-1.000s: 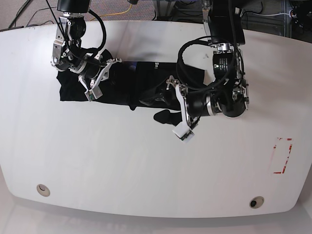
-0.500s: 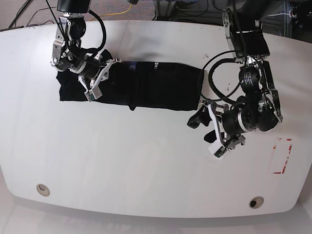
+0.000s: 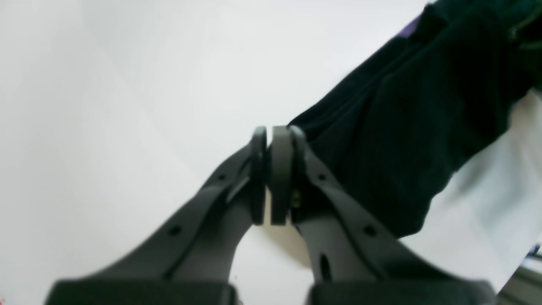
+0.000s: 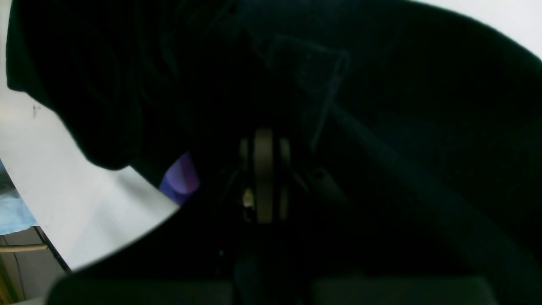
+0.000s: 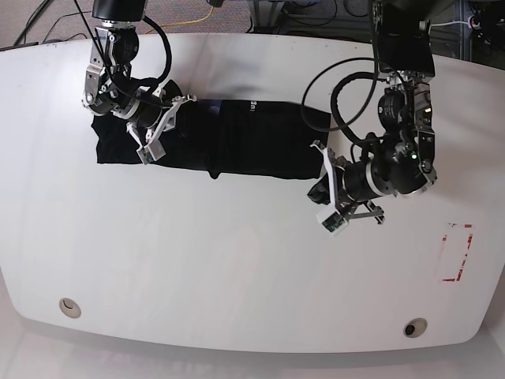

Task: Layout the t-shirt on the table in an organized manner, then fold the t-shirt properly
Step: 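Lower the end onto the strip and open the left gripper, then press the folded part flat with the left gripper, then lift it away, then grasp the strip end with the right gripper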

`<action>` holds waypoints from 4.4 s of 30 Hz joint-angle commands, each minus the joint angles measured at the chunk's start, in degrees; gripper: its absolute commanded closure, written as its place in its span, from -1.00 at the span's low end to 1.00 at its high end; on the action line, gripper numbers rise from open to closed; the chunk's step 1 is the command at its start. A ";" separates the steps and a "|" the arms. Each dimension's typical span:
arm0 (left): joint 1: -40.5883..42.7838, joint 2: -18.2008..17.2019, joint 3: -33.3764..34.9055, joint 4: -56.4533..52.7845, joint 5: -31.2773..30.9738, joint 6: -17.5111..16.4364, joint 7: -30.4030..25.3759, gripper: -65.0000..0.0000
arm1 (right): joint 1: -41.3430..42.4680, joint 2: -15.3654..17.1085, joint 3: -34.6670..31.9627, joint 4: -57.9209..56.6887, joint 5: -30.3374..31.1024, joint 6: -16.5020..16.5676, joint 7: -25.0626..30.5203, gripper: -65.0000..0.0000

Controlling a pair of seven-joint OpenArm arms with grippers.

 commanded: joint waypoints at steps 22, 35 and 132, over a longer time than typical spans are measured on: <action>1.96 4.77 16.69 -14.08 10.31 -0.08 -17.89 1.00 | 0.65 0.37 0.25 0.81 0.13 0.32 0.38 0.98; 1.87 4.42 20.20 -21.82 12.25 -0.08 -22.90 1.00 | 0.65 0.37 0.25 0.99 0.13 0.32 0.38 0.98; 8.64 -8.94 8.42 -13.82 10.05 -0.08 -23.69 1.00 | 11.28 18.22 29.43 -20.55 17.53 0.32 -8.68 -0.99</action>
